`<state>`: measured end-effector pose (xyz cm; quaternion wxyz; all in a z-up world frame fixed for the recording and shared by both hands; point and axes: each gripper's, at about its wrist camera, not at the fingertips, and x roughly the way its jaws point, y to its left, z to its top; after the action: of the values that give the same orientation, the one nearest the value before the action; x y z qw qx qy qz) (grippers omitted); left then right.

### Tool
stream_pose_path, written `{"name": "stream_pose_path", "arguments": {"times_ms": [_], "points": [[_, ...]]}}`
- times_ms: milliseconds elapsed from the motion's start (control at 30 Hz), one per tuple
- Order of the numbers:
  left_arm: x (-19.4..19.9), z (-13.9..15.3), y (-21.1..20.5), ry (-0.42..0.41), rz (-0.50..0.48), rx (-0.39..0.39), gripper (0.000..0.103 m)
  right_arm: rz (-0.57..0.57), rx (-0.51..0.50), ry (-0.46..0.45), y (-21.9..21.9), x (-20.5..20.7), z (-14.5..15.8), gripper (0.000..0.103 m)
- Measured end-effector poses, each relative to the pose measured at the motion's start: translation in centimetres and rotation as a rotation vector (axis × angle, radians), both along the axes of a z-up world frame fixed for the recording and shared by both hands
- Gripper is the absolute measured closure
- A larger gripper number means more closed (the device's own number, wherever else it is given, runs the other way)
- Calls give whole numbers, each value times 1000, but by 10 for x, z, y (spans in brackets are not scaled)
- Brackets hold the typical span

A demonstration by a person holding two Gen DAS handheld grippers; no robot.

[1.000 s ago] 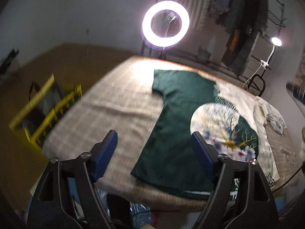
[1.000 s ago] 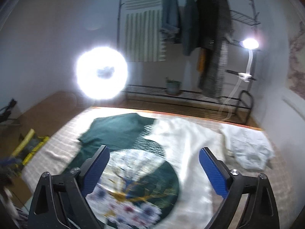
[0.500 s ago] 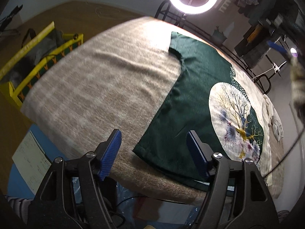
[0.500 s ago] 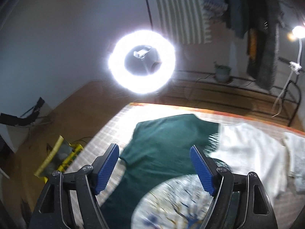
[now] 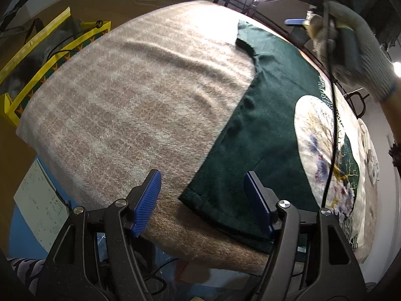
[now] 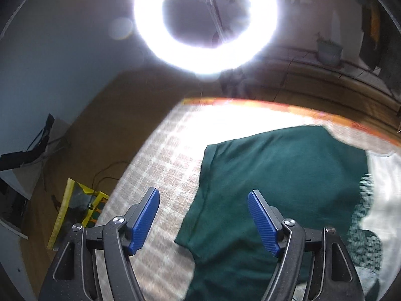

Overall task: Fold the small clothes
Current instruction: 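Lower both tools to the green panel's side edge and close on it, then fold the green side edge over toward the printed circle with both tools, release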

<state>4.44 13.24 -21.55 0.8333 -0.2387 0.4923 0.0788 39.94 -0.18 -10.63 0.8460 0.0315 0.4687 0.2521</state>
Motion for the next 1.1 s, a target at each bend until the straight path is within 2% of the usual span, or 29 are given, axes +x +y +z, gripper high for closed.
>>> {"name": "stream_pose_path", "arguments": {"times_ms": [100,200,367,433,467,533,600,633,667,767,867,933,1000,1100], "points": [[1,-4,7,11,27,11,33,20,-28,42,22,15,-24,37],[2,-6,10,6,29,15,33,31,-60,78,41,25,-45,38],[5,-7,1,5,-7,66,35,50,-144,115,62,38,-74,42],[6,-7,1,5,-6,79,46,55,-183,120,67,41,-80,42],[6,-7,1,5,-6,83,55,59,-206,123,68,43,-84,42],[7,-7,-2,6,-20,99,61,67,-233,130,69,45,-89,41],[9,-6,-9,7,-54,139,77,84,-260,121,73,46,-90,40],[11,-6,-13,5,-70,149,82,101,-280,119,75,46,-90,40],[12,-6,-15,2,-83,137,93,108,-295,119,77,47,-90,40],[14,-5,-16,1,-86,115,100,129,-352,106,84,46,-90,43],[14,-3,-17,-7,-95,77,102,161,-423,56,92,41,-92,60],[13,-2,-18,-16,-99,70,103,169,-432,41,93,39,-90,84],[12,2,-18,-28,-98,70,103,164,-443,37,91,42,-88,100],[10,8,-20,-53,-103,70,103,145,-387,50,77,45,-81,101]]}}
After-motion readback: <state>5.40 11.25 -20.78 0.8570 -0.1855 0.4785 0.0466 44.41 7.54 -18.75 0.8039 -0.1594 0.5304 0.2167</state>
